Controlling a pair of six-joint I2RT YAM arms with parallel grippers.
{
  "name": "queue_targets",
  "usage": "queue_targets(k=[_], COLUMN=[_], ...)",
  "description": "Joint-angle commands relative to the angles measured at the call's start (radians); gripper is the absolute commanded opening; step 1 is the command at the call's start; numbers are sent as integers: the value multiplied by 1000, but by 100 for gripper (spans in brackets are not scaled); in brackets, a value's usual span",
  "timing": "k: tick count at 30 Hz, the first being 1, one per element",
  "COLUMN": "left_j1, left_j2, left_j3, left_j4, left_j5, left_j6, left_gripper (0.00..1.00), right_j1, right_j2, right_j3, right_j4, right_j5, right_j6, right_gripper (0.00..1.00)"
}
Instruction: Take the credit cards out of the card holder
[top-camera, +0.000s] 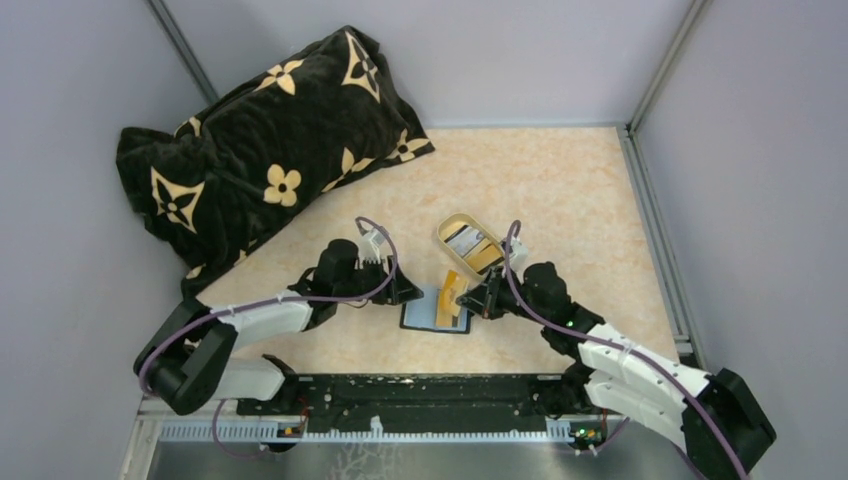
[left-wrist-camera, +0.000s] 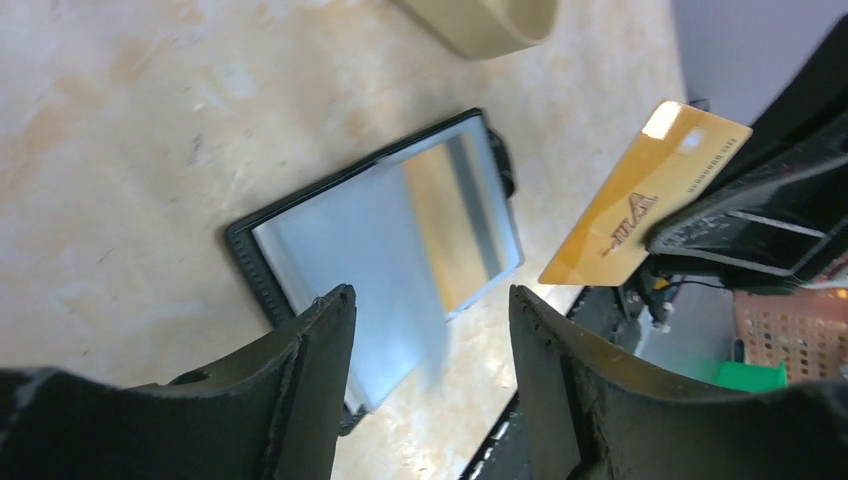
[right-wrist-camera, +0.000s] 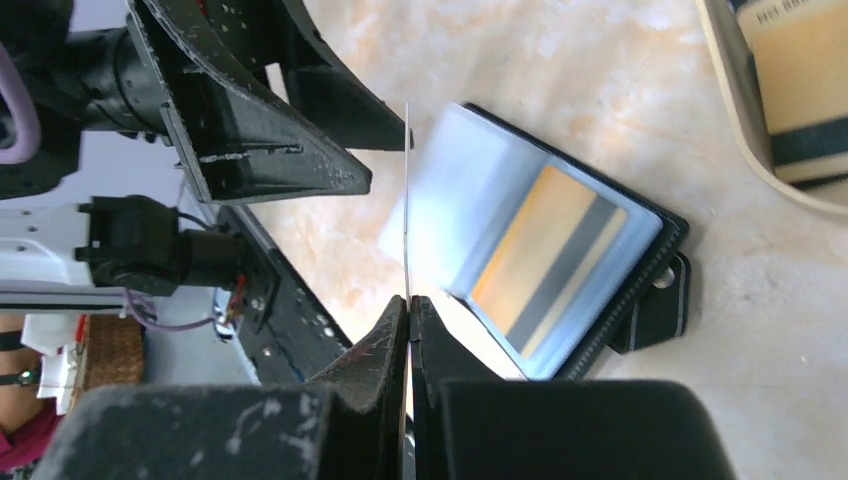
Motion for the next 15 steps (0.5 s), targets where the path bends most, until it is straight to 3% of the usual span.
queue_targets(k=[1,5,11,15], left_j1=[4,4,4,4], left_j2=[-80,-109,-107,-70], left_j3=[17,16,-19,-48], left_j4=[120,207,389,560], left_j5=[127,217,319,400], left_j6=[6,-20,-99,-179], left_gripper=[63,61,58,44], right_j1=[-17,-16,-17,-17], right_j2=[-60,-42,-45,-39], right_j3=[70,69,66,66], right_j4=[44,180,242,274], right_j5=[-78,-173,-203,-225], right_j6=[17,85,123,145], right_gripper=[0,0,0,0])
